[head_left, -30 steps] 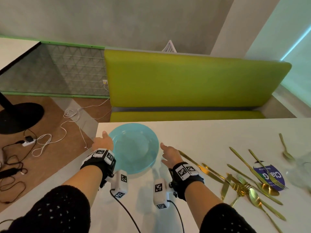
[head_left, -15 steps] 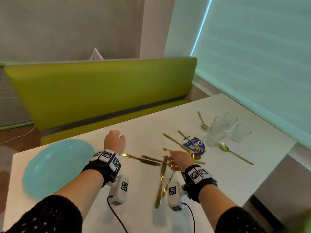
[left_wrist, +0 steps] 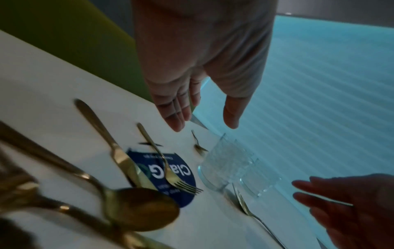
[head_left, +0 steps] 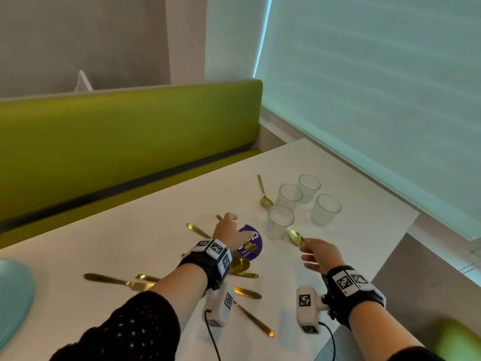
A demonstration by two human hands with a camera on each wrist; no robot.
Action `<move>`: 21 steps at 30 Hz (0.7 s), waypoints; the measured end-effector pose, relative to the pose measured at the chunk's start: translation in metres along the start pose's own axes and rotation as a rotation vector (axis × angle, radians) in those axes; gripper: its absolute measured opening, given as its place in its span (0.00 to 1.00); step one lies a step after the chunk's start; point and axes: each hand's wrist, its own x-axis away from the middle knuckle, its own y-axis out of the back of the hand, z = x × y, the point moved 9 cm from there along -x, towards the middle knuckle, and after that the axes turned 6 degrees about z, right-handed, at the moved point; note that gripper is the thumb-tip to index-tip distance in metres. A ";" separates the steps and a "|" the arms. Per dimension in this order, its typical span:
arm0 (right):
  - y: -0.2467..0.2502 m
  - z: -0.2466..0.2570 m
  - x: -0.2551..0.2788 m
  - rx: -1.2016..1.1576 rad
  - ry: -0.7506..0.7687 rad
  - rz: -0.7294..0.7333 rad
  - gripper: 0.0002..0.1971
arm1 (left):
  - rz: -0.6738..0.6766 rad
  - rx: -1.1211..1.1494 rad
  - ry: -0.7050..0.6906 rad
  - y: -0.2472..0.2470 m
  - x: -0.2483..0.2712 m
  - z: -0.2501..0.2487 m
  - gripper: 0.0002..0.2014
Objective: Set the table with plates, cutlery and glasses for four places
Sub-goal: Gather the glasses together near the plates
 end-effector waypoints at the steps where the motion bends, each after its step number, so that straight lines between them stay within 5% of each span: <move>1: 0.011 0.004 -0.008 -0.006 0.005 -0.007 0.05 | 0.016 -0.010 0.005 -0.014 -0.010 -0.005 0.36; 14: 0.051 0.007 -0.075 -0.047 0.005 -0.001 0.07 | 0.032 0.062 0.015 -0.091 -0.088 -0.020 0.52; 21: 0.039 0.014 -0.096 -0.043 0.016 0.029 0.05 | -0.009 0.066 -0.062 -0.101 -0.097 -0.023 0.45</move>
